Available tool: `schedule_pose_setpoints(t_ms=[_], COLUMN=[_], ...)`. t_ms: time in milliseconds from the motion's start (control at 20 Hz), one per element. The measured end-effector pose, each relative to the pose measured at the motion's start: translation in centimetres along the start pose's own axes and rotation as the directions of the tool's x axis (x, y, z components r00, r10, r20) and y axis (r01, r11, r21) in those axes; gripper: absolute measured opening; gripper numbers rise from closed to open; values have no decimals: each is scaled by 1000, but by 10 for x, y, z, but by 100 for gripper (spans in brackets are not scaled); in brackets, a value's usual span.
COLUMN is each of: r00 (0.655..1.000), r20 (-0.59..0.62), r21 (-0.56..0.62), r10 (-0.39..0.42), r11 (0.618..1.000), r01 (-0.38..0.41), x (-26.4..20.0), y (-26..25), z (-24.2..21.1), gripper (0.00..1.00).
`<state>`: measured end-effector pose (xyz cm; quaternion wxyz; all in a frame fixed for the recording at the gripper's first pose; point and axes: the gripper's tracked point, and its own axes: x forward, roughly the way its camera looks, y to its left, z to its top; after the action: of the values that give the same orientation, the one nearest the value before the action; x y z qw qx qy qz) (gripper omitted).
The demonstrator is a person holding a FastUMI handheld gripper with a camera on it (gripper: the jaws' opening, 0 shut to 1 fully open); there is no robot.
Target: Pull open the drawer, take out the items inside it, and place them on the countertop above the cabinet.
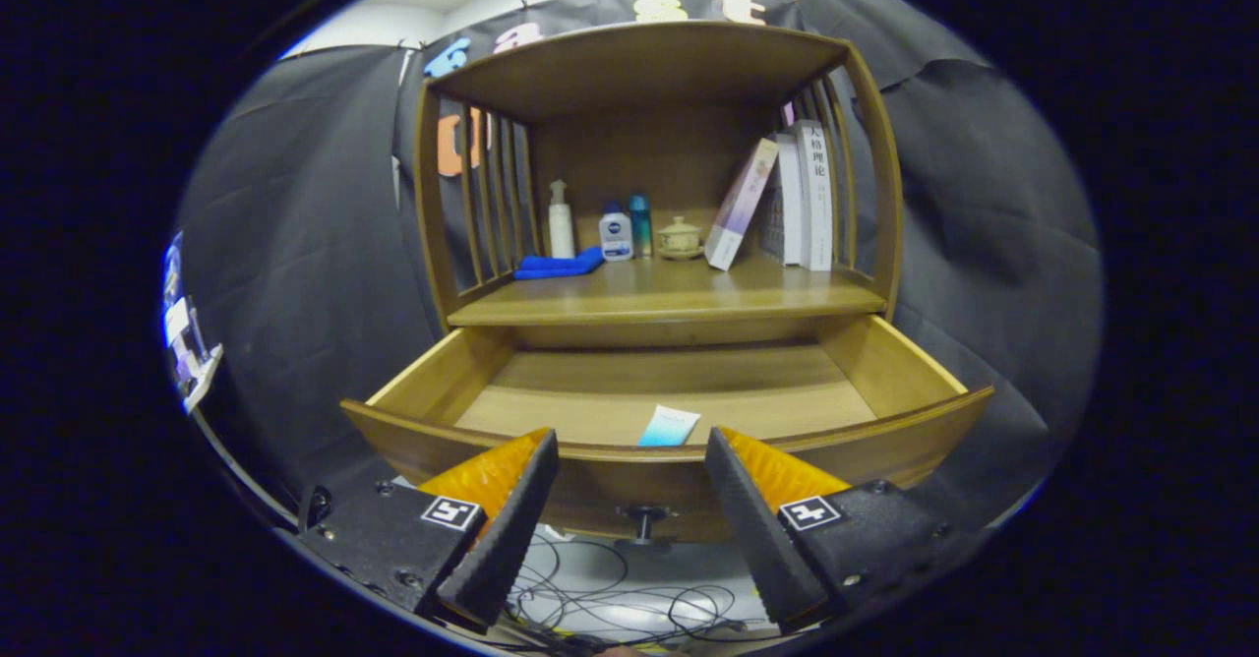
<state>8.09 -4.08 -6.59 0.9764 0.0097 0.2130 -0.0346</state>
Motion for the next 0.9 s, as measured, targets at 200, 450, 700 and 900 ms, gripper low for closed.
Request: schedule_pose_setpoints(t_ms=[200,450,700,900], r00=[999,978,899,820], r20=[-53,-200,-434,-560], r21=[-32,-21,22,-18], r10=[11,-56,-58,-119], r11=[999,998,997,991], r01=[-13,53,75,131], x=[17,51,84,107], y=[3,-15,-25,-38], z=[21,32,7,-11], gripper=[96,96,96,96])
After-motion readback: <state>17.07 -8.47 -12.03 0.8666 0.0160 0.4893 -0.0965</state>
